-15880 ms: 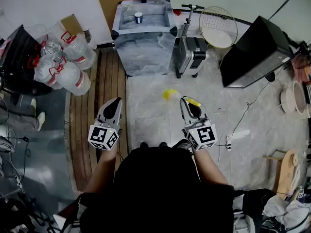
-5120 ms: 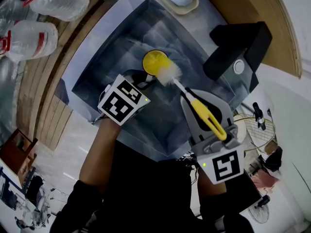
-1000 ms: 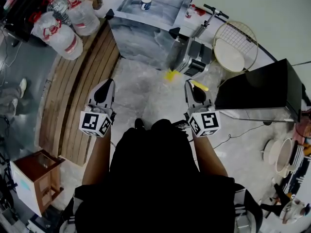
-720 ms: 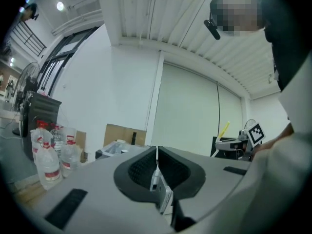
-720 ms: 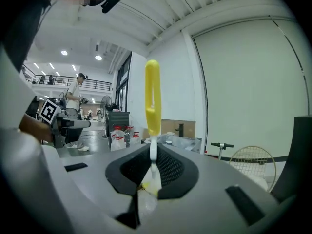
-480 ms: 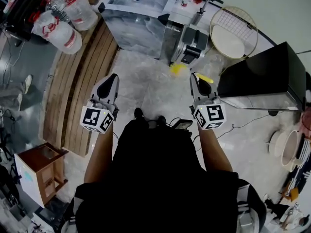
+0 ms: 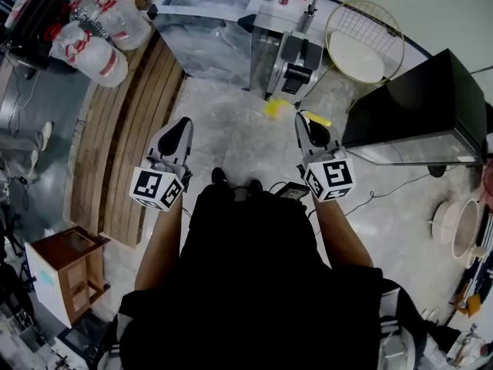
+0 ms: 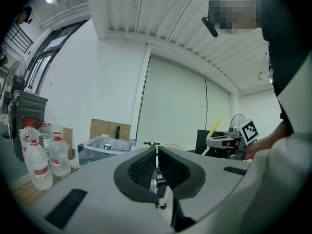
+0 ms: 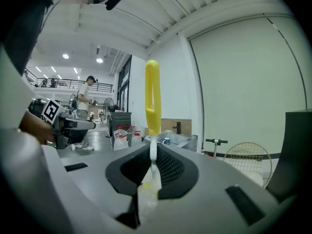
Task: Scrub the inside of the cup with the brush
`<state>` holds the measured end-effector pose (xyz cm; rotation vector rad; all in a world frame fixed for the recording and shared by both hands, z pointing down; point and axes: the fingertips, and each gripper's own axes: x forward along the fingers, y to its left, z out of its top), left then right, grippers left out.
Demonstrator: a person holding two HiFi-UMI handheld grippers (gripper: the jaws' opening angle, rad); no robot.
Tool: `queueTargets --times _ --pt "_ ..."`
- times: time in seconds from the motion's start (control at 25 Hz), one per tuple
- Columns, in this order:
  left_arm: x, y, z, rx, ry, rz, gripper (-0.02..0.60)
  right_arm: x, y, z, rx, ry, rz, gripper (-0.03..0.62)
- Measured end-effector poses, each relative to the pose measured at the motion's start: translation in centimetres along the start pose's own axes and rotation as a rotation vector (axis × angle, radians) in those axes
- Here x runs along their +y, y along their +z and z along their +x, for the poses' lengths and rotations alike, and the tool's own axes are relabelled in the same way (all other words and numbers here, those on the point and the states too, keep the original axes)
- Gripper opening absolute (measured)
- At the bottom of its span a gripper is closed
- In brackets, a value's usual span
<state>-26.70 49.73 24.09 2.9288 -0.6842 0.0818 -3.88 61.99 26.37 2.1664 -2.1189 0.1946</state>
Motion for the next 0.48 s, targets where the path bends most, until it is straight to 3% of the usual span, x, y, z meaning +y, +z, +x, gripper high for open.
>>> queueTargets --times 0.48 --pt "-0.9 0.4 -1.6 -0.003 0.009 0.004 0.028 0.8 -0.2 -0.4 -0.001 0.027 0.000 0.040"
